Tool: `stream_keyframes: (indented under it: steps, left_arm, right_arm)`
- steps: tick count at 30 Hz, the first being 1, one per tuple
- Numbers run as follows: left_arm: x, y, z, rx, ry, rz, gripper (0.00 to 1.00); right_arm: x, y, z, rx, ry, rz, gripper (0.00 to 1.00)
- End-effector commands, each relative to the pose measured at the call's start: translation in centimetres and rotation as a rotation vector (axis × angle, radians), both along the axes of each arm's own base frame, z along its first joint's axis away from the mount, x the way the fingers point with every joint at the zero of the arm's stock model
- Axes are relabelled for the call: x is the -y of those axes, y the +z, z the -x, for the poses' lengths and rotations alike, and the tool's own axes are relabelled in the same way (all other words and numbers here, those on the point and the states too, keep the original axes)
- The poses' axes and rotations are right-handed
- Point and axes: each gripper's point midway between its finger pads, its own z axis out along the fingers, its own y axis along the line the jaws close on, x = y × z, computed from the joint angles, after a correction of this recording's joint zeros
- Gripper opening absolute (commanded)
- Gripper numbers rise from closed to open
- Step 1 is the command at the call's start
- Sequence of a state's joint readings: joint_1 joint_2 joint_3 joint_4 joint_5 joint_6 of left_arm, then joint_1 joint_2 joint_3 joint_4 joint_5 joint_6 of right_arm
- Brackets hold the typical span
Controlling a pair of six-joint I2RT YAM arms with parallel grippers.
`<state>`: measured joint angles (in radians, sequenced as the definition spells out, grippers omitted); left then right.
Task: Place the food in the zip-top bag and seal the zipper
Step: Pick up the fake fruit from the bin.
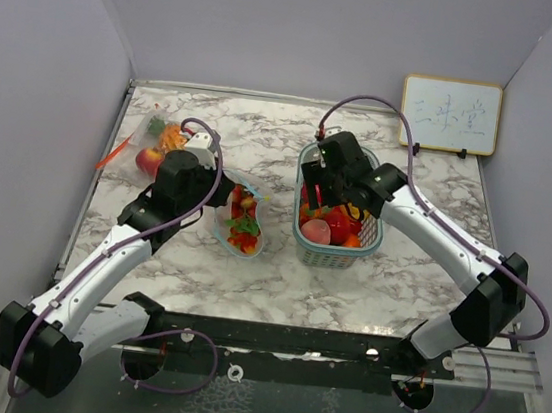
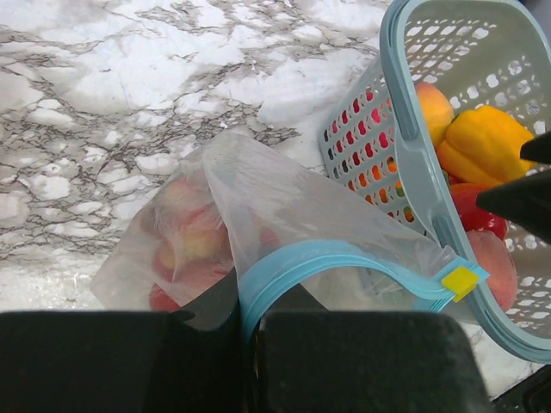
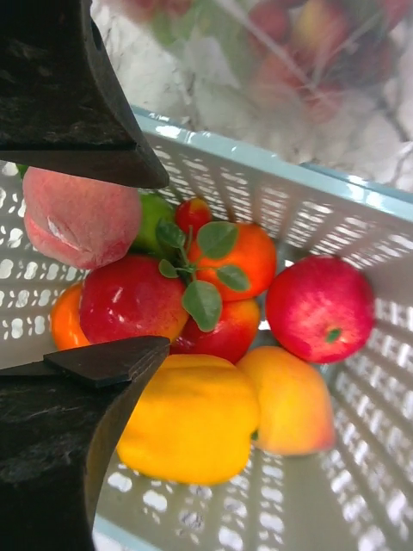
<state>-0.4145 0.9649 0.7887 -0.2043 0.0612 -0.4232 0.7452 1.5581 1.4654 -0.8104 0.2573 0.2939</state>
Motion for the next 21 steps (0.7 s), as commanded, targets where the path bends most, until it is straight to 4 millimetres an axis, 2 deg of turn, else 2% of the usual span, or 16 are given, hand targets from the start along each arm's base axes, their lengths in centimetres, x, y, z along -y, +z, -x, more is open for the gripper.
stream_keyframes:
  steps: [1,7,11,14,19,21]
  left_arm:
    - [-0.7,1.3,-0.9,0.05,0.042,-0.01,0.0]
    - [-0.5,1.1,-1.6,0.038,0.048,-0.012,0.0]
    - [-0.3,1.0,-1.9,0.032,0.052,-0.011,0.0]
    - [-0.1,0.9,-2.0,0.027,0.048,0.001,0.0]
    - [0.0,1.3,-1.9,0.043,0.043,0.008,0.0]
    - [0.0,1.3,-1.9,0.05,0.042,0.012,0.0]
  right_arm:
    - [0.2,-2.8,3.1,-0.116,0.086,0.013,0.68]
    - [-0.8,-4.6,8.3,-0.227,0.198,-0.122,0.66]
    - [-1.1,-5.3,10.4,-0.266,0.216,-0.187,0.65]
    - [-0.8,-4.1,9.2,-0.202,0.182,-0.178,0.66]
    - [0.4,0.1,4.1,0.006,0.03,-0.109,0.7]
    - [0.7,1.0,2.4,0.048,-0.02,-0.064,0.71]
